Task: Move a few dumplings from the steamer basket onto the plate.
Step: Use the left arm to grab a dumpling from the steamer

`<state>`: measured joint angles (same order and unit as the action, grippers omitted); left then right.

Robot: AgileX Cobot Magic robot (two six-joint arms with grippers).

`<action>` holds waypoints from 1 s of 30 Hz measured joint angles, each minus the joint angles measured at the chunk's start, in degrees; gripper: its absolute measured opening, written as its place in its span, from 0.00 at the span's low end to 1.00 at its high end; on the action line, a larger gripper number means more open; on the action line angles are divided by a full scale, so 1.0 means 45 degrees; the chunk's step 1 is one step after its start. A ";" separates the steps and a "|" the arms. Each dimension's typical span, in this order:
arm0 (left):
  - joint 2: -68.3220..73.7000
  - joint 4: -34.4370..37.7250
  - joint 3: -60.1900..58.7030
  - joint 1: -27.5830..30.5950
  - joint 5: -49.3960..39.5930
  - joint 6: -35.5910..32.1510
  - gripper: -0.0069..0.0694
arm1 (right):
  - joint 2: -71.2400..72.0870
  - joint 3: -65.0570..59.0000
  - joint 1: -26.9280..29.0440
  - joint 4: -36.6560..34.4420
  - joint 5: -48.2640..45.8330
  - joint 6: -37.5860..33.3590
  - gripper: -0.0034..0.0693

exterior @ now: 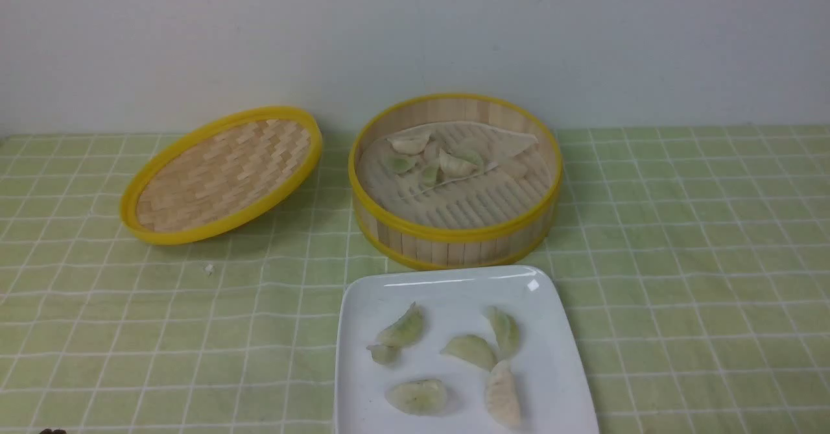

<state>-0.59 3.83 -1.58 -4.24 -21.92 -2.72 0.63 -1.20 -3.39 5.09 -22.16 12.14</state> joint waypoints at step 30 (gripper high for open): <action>0.0000 0.1168 -0.0012 0.0000 0.1358 0.1030 0.08 | 0.0000 0.0000 0.0000 0.0000 0.0000 0.0000 0.03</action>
<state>-0.59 9.09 -1.64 -4.24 -15.81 1.92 0.63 -1.20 -3.39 5.09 -22.16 12.14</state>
